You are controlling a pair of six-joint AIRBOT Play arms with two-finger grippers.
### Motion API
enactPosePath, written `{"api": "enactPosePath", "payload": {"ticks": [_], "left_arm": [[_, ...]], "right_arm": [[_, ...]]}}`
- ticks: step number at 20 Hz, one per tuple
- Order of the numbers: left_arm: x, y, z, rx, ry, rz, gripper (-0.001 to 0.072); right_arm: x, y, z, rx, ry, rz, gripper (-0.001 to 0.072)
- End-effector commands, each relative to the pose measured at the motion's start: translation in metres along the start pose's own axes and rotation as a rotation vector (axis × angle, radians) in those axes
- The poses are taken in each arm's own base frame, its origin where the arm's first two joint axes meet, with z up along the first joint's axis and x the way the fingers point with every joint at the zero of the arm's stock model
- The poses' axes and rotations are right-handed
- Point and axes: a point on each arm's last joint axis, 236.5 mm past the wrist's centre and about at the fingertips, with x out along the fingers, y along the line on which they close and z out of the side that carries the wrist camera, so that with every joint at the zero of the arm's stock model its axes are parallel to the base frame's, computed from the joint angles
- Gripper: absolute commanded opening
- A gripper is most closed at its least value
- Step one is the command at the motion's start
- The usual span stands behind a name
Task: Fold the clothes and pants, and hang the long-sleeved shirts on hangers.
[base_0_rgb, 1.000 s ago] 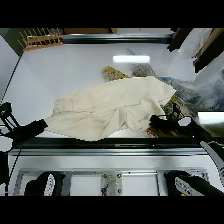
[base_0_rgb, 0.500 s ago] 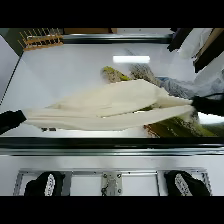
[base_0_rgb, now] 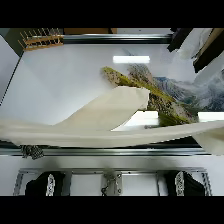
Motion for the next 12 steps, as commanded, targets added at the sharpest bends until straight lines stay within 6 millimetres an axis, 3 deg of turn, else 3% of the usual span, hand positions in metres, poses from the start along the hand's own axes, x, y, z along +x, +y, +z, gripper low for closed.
{"api": "enactPosePath", "payload": {"ticks": [1, 3, 7, 9, 12], "left_arm": [[0.008, -0.001, 0.004, -0.008, 0.074, -0.001, 0.002], [0.044, 0.002, 0.0, -0.017, 0.175, 0.008, 0.002], [0.15, 0.009, 0.001, -0.04, 0.275, 0.019, 0.002], [0.203, 0.007, 0.022, -0.039, 0.245, 0.01, 0.002], [0.286, -0.019, 0.062, 0.021, 0.199, -0.039, 0.002]], "right_arm": [[0.004, 0.007, 0.0, 0.028, 0.012, 0.035, 0.0015], [0.023, 0.018, -0.002, 0.051, 0.068, 0.087, 0.0015], [0.082, 0.044, -0.007, 0.011, 0.203, 0.154, 0.0014], [0.118, 0.069, 0.009, 0.002, 0.222, 0.188, 0.0015], [0.175, 0.128, 0.058, 0.008, 0.182, 0.257, 0.0015]]}}
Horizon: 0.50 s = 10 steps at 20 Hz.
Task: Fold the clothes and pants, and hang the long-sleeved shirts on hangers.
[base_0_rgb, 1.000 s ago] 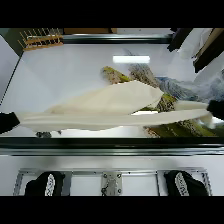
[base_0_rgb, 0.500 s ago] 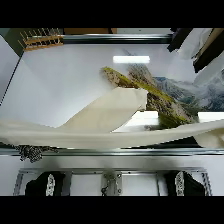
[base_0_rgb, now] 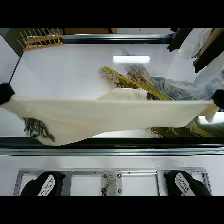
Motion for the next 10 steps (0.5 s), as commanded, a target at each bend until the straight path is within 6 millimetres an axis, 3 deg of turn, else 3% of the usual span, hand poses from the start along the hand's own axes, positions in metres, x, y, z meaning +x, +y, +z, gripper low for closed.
{"api": "enactPosePath", "payload": {"ticks": [1, 5, 6, 7, 8, 10], "left_arm": [[0.091, -0.029, 0.066, 0.057, -0.068, -0.042, 0.002], [0.189, -0.07, 0.119, 0.065, -0.096, -0.088, 0.0024], [0.205, -0.077, 0.127, 0.029, -0.091, -0.097, 0.0248], [0.217, -0.083, 0.132, -0.026, -0.079, -0.105, 0.0584], [0.225, -0.091, 0.135, -0.058, -0.065, -0.128, 0.0693], [0.23, -0.096, 0.133, -0.076, -0.055, -0.155, 0.0695]], "right_arm": [[0.072, 0.06, 0.065, -0.003, -0.044, 0.085, 0.0014], [0.141, 0.144, 0.14, 0.072, -0.142, 0.209, 0.003], [0.151, 0.163, 0.15, 0.095, -0.145, 0.257, 0.0222], [0.158, 0.18, 0.157, 0.115, -0.139, 0.311, 0.0478], [0.161, 0.197, 0.16, 0.148, -0.128, 0.375, 0.0516], [0.163, 0.204, 0.158, 0.196, -0.111, 0.425, 0.0516]]}}
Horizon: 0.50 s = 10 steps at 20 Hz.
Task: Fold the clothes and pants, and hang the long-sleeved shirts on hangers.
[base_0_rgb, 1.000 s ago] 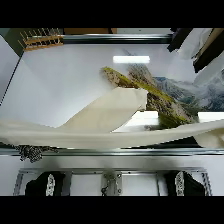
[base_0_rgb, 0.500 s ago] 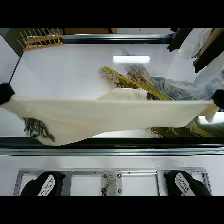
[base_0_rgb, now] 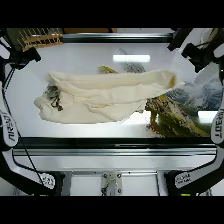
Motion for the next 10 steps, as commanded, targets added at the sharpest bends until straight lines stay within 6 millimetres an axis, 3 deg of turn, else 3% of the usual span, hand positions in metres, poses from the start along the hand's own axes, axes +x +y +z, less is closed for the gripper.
{"api": "enactPosePath", "payload": {"ticks": [1, 4, 7, 10], "left_arm": [[0.025, -0.007, -0.001, -0.074, 0.016, -0.032, 0.0695], [0.009, 0.034, -0.036, -0.111, 0.118, 0.032, 0.0695], [-0.01, 0.089, -0.101, -0.156, 0.295, 0.113, 0.0695], [-0.028, 0.13, -0.17, -0.245, 0.413, 0.175, 0.0695]], "right_arm": [[0.023, 0.024, 0.0, 0.085, 0.014, 0.101, 0.0515], [0.008, -0.002, -0.03, -0.06, 0.138, 0.034, 0.0516], [-0.007, -0.04, -0.098, -0.198, 0.362, -0.078, 0.0515], [-0.012, -0.068, -0.173, -0.152, 0.536, -0.116, 0.0516]]}}
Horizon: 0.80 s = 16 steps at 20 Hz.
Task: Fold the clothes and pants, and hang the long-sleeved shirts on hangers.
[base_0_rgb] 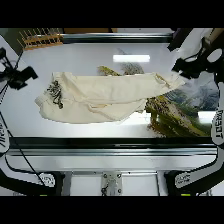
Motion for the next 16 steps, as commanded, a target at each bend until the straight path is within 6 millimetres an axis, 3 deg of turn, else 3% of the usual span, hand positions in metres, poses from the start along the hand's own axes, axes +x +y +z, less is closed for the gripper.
{"api": "enactPosePath", "payload": {"ticks": [1, 4, 6, 11, 16], "left_arm": [[0.007, 0.059, -0.079, -0.093, 0.152, 0.066, 0.0695], [0.019, 0.075, -0.128, -0.19, 0.188, 0.041, 0.0695], [0.032, 0.067, -0.151, -0.242, 0.212, -0.008, 0.0695], [0.063, 0.032, -0.181, -0.206, 0.3, -0.083, 0.0695], [0.075, 0.006, -0.184, -0.139, 0.343, -0.1, 0.0694]], "right_arm": [[0.025, -0.021, -0.096, -0.012, 0.237, -0.041, 0.0515], [0.058, -0.017, -0.162, 0.012, 0.35, -0.031, 0.0515], [0.075, 0.0, -0.186, 0.032, 0.363, 0.007, 0.0516], [0.094, 0.039, -0.21, -0.042, 0.359, 0.04, 0.0515], [0.103, 0.064, -0.224, -0.074, 0.371, 0.07, 0.0515]]}}
